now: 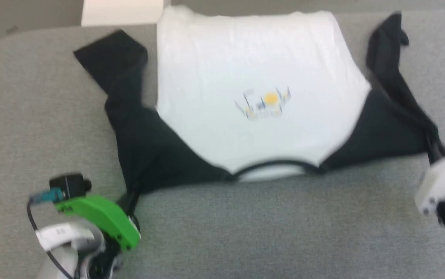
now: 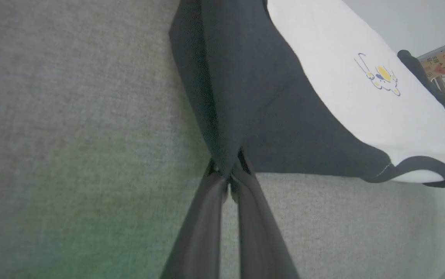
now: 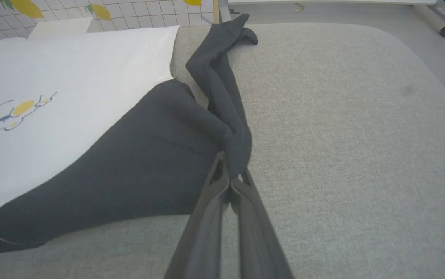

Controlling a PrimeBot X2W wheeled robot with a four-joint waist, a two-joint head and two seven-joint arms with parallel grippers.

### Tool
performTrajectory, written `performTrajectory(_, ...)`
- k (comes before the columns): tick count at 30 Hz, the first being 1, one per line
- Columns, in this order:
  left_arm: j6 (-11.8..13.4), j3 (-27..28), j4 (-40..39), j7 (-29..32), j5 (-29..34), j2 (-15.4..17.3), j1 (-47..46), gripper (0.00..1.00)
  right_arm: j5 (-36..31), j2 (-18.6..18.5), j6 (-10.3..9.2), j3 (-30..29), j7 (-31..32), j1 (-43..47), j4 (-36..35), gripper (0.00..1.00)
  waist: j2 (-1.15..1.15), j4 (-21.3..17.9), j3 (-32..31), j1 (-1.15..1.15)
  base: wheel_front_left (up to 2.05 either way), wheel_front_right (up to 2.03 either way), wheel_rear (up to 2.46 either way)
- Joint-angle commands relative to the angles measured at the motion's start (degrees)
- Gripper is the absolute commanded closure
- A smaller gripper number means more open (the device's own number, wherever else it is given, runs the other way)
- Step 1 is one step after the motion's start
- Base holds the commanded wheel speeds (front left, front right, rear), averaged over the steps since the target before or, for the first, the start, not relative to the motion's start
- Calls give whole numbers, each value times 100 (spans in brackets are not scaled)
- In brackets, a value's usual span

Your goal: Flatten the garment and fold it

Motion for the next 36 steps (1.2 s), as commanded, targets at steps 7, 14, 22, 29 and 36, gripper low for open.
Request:
performTrajectory(7,378,-121,-371,34,288,67,841,100,-98,204,-13,-614,575,1006,-625,100,0,152,-486,1,0,0,0)
performTrajectory(14,554,-257,-644,270,115,-61,1444,100,209,217,-13,-831,1018,1642,-641,100,0,190,-603,1,0,0,0)
performTrajectory(22,625,-392,-538,390,78,-119,1639,100,227,218,-13,-826,958,1875,-33,100,0,211,-637,1,0,0,0)
performTrajectory(29,501,-429,-92,64,123,-264,1522,51,378,219,-13,-645,373,1755,744,89,0,193,-683,1,0,0,0)
performTrajectory(36,344,-138,-243,-697,195,-311,1353,0,564,219,-13,-625,-594,1824,458,0,0,181,-856,1,0,0,0)
